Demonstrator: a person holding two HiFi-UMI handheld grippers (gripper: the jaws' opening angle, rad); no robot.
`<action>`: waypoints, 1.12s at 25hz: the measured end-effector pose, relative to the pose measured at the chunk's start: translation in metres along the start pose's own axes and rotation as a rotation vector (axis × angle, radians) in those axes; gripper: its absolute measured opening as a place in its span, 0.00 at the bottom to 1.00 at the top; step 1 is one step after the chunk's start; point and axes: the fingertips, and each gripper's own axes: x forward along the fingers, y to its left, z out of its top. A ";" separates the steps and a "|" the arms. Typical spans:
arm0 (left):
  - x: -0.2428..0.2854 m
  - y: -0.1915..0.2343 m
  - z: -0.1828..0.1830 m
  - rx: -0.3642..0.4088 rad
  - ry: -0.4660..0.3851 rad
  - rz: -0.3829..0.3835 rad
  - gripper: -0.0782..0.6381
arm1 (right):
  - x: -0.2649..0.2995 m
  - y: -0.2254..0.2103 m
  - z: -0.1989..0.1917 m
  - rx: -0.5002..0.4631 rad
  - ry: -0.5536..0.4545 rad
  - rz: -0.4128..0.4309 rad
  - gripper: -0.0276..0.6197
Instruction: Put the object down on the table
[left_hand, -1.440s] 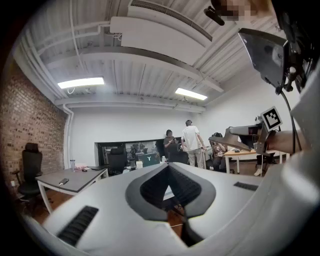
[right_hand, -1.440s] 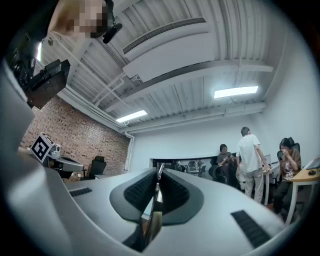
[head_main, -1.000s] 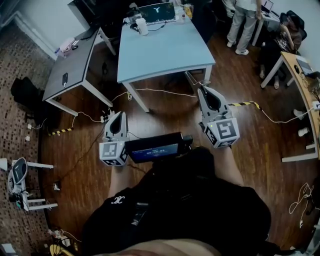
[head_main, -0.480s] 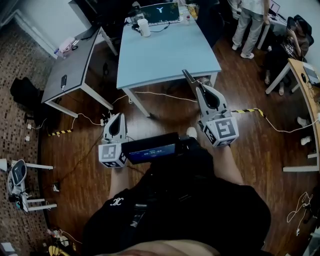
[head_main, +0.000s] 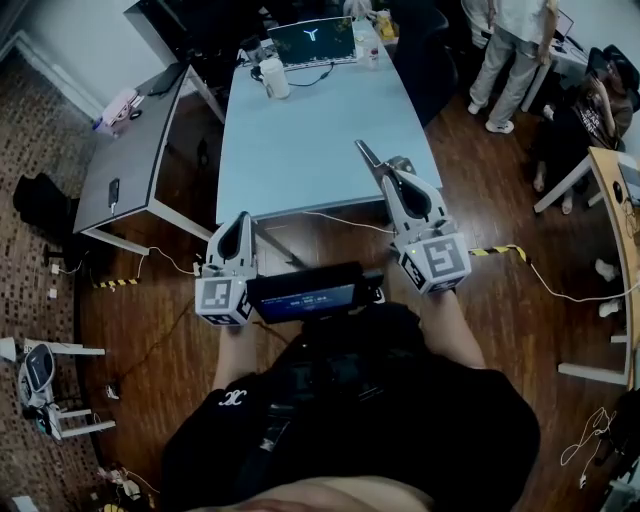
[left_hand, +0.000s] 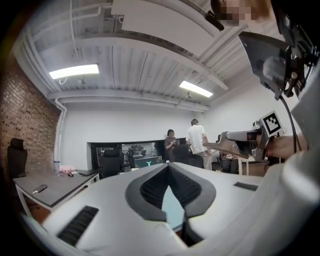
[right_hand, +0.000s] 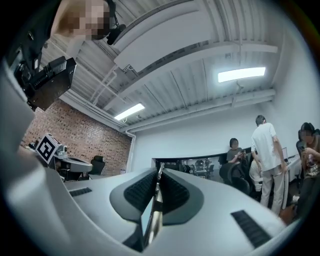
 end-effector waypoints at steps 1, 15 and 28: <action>0.017 0.000 0.007 -0.002 -0.008 -0.008 0.12 | 0.011 -0.010 0.001 -0.001 -0.004 0.004 0.07; 0.127 0.007 0.016 -0.015 -0.010 -0.061 0.12 | 0.101 -0.063 -0.049 0.006 0.075 0.057 0.07; 0.148 0.077 -0.016 -0.027 0.024 -0.079 0.12 | 0.182 -0.051 -0.143 0.049 0.211 0.014 0.07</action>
